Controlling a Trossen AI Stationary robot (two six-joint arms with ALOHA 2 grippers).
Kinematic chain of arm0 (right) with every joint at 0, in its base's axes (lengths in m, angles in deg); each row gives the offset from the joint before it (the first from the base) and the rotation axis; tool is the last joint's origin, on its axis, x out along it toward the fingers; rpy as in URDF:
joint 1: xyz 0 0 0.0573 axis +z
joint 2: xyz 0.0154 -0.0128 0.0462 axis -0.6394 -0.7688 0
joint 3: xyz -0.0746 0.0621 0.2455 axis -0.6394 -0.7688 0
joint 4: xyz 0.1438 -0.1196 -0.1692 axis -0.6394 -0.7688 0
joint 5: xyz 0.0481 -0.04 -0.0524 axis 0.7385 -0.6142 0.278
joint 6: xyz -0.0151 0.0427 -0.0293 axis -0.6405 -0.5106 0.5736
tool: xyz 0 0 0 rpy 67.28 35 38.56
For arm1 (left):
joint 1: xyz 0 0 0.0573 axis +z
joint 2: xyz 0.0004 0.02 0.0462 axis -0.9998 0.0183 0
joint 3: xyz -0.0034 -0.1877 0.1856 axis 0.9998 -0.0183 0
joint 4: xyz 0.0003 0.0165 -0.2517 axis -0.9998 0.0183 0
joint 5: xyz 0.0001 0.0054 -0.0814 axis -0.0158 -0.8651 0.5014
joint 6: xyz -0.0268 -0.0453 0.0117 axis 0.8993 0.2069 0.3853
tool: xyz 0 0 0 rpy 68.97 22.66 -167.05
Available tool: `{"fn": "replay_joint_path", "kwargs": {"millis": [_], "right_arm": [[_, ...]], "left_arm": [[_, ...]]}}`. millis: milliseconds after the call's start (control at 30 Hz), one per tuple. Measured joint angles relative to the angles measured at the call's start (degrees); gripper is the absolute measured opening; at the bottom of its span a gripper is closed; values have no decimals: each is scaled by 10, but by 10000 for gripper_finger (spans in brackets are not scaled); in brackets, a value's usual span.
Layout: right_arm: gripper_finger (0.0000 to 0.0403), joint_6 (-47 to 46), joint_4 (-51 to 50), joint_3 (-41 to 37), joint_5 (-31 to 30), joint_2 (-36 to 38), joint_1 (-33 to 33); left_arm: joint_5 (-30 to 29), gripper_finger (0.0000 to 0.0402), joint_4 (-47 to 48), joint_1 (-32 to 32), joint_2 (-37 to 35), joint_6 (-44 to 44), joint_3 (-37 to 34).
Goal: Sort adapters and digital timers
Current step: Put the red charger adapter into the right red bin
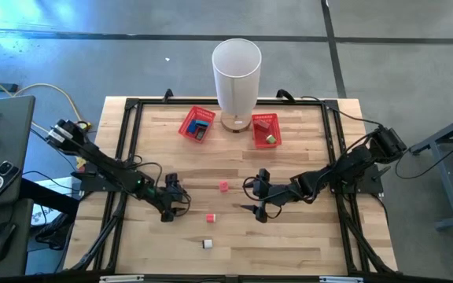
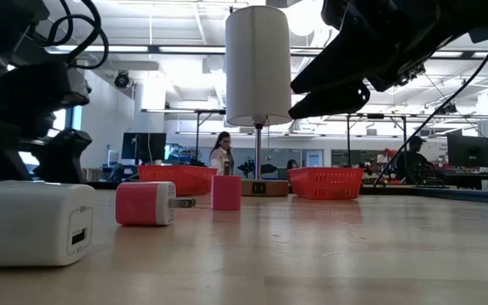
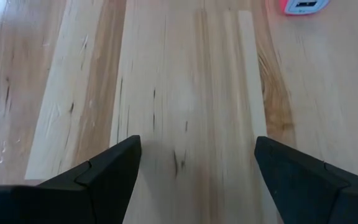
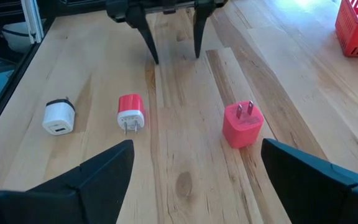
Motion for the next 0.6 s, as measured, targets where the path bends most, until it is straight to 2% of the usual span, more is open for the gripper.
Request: {"fn": "replay_joint_path", "kwargs": {"millis": [600], "right_arm": [[340,2,0,0,0,0,0]], "left_arm": [[-3,312,-16,0,17,-3,-2]]}}
